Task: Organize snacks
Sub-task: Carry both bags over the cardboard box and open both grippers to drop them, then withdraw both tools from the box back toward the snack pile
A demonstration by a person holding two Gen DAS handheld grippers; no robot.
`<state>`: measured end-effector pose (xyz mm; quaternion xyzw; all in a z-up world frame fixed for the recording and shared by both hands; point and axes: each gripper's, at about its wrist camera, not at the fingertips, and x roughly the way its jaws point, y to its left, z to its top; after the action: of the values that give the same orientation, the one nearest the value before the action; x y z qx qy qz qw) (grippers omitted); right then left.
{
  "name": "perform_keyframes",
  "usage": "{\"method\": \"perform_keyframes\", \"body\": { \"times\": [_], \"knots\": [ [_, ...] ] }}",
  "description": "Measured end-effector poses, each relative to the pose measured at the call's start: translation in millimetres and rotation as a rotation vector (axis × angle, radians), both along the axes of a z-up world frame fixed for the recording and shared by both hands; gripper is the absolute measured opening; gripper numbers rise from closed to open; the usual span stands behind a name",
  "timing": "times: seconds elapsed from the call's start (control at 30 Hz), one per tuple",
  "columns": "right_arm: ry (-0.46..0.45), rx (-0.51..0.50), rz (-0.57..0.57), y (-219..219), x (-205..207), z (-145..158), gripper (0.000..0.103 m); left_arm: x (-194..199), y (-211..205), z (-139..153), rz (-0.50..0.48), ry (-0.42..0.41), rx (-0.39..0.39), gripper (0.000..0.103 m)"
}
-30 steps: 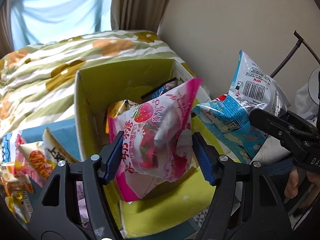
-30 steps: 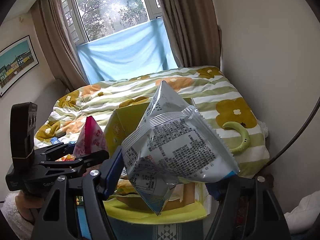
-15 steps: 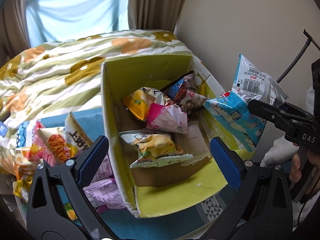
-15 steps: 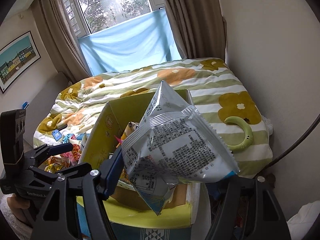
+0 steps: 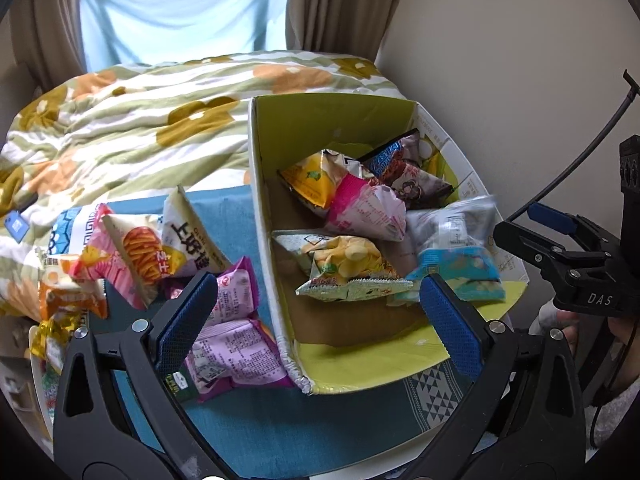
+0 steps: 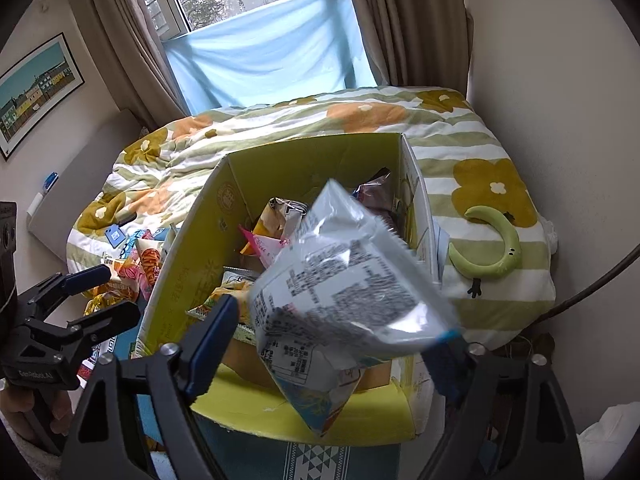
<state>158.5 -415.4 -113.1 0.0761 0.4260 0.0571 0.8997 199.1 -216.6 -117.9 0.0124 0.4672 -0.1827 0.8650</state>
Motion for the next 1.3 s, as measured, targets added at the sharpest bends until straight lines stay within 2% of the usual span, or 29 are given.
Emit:
{"method": "perform_keyframes", "body": {
  "times": [0.23, 0.6, 0.8, 1.03, 1.3],
  "knots": [
    [-0.071, -0.010, 0.009, 3, -16, 2, 0.102, -9, 5, -7, 0.011, 0.009, -0.012, 0.100],
    [-0.075, -0.035, 0.013, 16, -29, 34, 0.102, -32, 27, 32, 0.054, -0.080, 0.006, 0.100],
    [-0.124, -0.075, 0.030, 37, -33, 50, 0.102, -52, 64, 45, 0.134, -0.104, 0.060, 0.100],
    [-0.170, -0.031, 0.075, 75, -35, 57, 0.102, -66, 119, 48, 0.205, -0.124, 0.063, 0.101],
    [-0.167, -0.035, 0.093, 136, -33, 53, 0.102, -63, 179, 42, 0.128, -0.119, 0.031, 0.100]
  ]
}}
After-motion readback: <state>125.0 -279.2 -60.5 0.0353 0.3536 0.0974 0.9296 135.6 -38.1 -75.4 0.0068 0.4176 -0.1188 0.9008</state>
